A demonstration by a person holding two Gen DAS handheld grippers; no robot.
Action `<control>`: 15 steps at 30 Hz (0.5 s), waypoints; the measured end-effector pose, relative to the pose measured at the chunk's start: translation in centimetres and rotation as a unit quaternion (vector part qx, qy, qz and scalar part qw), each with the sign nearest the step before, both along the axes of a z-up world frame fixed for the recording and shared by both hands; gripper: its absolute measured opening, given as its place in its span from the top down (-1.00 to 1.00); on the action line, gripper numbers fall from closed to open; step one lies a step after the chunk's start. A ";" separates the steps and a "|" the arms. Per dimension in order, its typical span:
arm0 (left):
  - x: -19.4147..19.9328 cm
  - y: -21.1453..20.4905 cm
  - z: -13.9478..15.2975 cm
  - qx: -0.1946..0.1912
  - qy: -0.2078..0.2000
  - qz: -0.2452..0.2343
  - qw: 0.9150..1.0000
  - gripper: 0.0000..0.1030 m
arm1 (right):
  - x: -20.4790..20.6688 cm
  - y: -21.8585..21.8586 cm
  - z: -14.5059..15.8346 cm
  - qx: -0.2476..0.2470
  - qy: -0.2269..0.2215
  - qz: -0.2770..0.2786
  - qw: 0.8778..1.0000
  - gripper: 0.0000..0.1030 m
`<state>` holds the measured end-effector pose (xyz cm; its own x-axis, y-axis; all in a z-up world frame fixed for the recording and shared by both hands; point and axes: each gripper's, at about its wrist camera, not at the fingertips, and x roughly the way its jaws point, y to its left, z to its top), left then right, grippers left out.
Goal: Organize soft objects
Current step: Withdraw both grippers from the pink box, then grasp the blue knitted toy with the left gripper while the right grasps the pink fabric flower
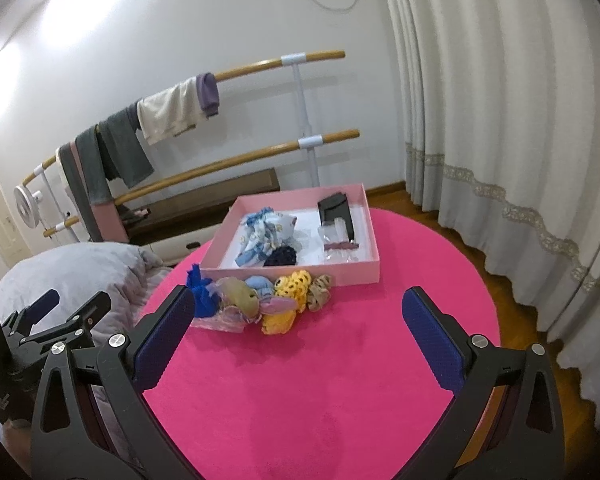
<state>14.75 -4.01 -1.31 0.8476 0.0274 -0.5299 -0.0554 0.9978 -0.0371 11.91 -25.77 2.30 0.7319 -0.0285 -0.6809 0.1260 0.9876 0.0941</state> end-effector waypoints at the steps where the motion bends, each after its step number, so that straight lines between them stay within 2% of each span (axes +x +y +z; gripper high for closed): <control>1: 0.6 0.1 -0.7 0.001 0.008 -0.001 1.000 -1.00 | 0.3 0.0 -0.3 0.000 0.004 0.000 1.000 -1.00; 8: 5.2 0.5 -3.5 -0.001 0.047 -0.012 0.999 -1.00 | 3.4 0.1 -4.7 0.007 0.060 0.012 0.998 -1.00; 15: 9.4 0.3 -5.8 -0.010 0.060 -0.034 0.998 -1.00 | 6.3 1.3 -8.3 0.027 0.097 0.047 0.994 -1.00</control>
<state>24.13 -3.73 -7.08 0.7782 -0.0397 -0.6268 0.0071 0.9985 -0.0543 18.26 -24.47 -6.03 0.5851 0.0740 -0.8076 0.0535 0.9901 0.1295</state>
